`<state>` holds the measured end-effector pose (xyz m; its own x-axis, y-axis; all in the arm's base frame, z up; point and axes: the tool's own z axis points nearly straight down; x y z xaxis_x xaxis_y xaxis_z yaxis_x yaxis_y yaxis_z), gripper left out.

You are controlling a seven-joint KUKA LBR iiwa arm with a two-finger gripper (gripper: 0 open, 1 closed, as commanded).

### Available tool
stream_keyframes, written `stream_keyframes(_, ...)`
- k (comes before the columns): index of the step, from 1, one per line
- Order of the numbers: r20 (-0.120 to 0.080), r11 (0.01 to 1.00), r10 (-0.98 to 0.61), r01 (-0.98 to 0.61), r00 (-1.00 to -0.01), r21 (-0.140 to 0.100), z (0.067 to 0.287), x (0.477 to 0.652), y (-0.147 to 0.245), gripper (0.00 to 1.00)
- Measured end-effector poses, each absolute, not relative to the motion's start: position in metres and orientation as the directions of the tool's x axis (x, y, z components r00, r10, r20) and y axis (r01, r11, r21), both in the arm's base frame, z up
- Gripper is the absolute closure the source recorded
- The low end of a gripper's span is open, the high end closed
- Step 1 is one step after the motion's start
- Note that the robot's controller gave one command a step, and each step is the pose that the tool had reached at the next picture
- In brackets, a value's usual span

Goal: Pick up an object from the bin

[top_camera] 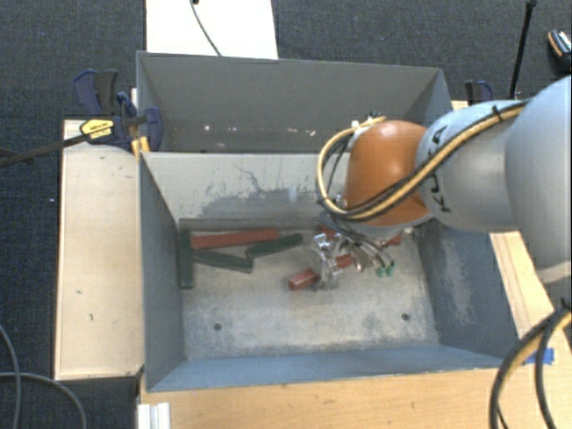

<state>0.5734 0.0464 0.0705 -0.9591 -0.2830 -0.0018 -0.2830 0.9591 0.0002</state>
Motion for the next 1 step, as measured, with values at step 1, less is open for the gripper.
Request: stream_keyframes(1, -0.009, 0.959, -0.283, -0.283, -0.959, -0.002, 0.1283, 0.5756, 0.0468, 1.00)
